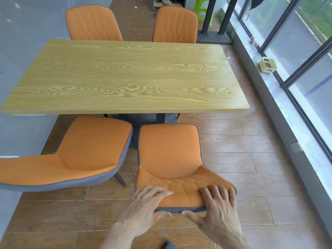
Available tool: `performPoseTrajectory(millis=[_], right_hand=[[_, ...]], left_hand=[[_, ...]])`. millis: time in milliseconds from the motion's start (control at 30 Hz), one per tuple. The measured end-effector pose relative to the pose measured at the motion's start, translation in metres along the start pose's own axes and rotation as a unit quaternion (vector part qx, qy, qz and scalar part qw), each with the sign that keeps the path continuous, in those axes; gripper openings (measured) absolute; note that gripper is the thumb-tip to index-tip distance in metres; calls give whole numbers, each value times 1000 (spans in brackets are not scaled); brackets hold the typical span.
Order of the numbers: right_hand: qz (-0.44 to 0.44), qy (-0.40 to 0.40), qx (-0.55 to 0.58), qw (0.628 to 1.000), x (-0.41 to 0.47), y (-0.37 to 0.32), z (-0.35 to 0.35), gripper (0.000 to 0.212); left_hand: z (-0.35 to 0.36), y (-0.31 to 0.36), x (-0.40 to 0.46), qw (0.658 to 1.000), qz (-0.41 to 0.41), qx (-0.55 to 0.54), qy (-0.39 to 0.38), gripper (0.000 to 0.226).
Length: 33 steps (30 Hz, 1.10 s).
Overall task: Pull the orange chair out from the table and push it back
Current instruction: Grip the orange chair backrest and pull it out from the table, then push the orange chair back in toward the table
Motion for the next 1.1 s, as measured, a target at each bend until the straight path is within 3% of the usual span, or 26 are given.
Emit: performPoseTrajectory(millis=[167, 400, 567, 700, 800, 967, 1100], right_hand=[[4, -37, -12, 999, -2, 1, -1, 100], [-3, -56, 23, 998, -12, -35, -14, 104], [-26, -59, 52, 997, -19, -147, -15, 109], [-38, -88, 37, 995, -27, -274, -8, 124], [-32, -108, 77, 991, -36, -377, 8, 122], [-36, -175, 77, 981, -47, -500, 43, 113], [33, -201, 11, 979, -50, -528, 68, 101]], left_hand=[[-3, 5, -2, 1000, -20, -6, 3, 79], [-36, -41, -71, 993, -60, -10, 106, 80], [-87, -128, -157, 980, -110, 11, 163, 80], [-125, -217, -234, 975, -109, 26, 191, 84], [-148, -287, -287, 975, -101, 28, 195, 90], [-176, -374, -328, 983, -94, 51, 147, 99], [-180, -400, -321, 992, -72, 42, 97, 105]])
Point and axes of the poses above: each hand's wrist, its own x-axis towards the middle knuckle, its own z-axis out of the palm, y = z × x, the point moved 1 cm from there along x, towards the middle knuckle, and after that the axes turned 13 degrees about z, right-handed, at the moved point
